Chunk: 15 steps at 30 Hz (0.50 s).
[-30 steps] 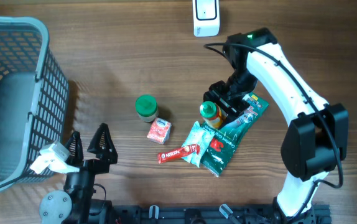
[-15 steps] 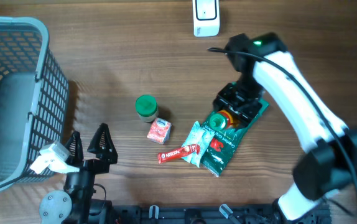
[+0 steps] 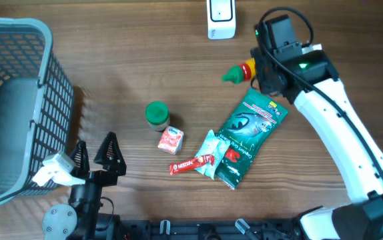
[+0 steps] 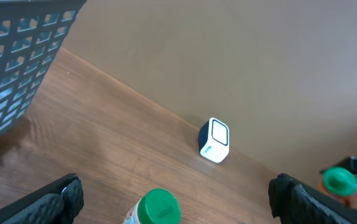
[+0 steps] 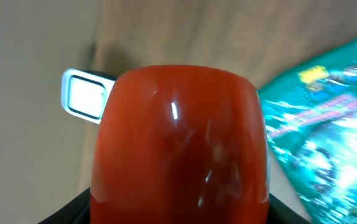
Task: Scan the item barcode
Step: 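Lift the bottle and carry it rightward past the scanner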
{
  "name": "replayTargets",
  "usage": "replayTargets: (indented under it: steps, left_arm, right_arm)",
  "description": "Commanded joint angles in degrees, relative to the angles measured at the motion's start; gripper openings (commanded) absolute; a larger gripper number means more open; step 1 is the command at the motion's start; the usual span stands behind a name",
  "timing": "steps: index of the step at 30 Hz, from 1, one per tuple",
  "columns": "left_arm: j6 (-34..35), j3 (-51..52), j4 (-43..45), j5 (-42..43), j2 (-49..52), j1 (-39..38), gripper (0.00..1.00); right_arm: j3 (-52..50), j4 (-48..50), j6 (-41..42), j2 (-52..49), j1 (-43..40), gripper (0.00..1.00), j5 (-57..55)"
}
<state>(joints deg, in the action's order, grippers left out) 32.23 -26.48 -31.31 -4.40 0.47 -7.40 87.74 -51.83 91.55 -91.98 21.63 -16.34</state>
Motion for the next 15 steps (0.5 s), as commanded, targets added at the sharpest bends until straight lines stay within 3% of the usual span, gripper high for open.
replayTargets:
  steps: [1, 4, 6, 9, 11, 13, 15]
  left_arm:
    - [-0.44, 0.63, 0.13, 0.74, -0.15, -0.26, 1.0]
    - [-0.44, 0.63, 0.13, 0.74, -0.15, -0.26, 1.0]
    - [-0.44, 0.61, 0.13, 0.74, -0.15, -0.26, 1.0]
    - [-0.44, 0.61, 0.13, 0.74, -0.15, -0.26, 1.0]
    - [-0.44, 0.63, 0.13, 0.74, -0.15, -0.26, 1.0]
    - [-0.44, 0.63, 0.13, 0.74, -0.15, -0.26, 1.0]
    - [-0.44, 0.63, 0.13, 0.74, -0.15, -0.26, 1.0]
  right_arm:
    - [-0.02, 8.48, 1.44, -3.48, 0.37, 0.4, -9.51]
    - [-0.02, 16.33, 1.49, -9.07, 0.33, 0.37, -13.09]
    - [-0.02, 19.56, 1.46, -11.23, 0.33, 0.42, -13.35]
    - [-0.02, 31.87, -0.24, -15.72, 0.33, 0.43, -15.89]
    - [-0.02, 44.04, -11.65, -19.17, 0.26, 0.44, -16.68]
    - [-0.02, 57.37, -22.64, -23.5, 0.26, 0.51, -15.41]
    - [0.0, 70.07, -27.96, -28.96, 0.13, 0.51, -15.19]
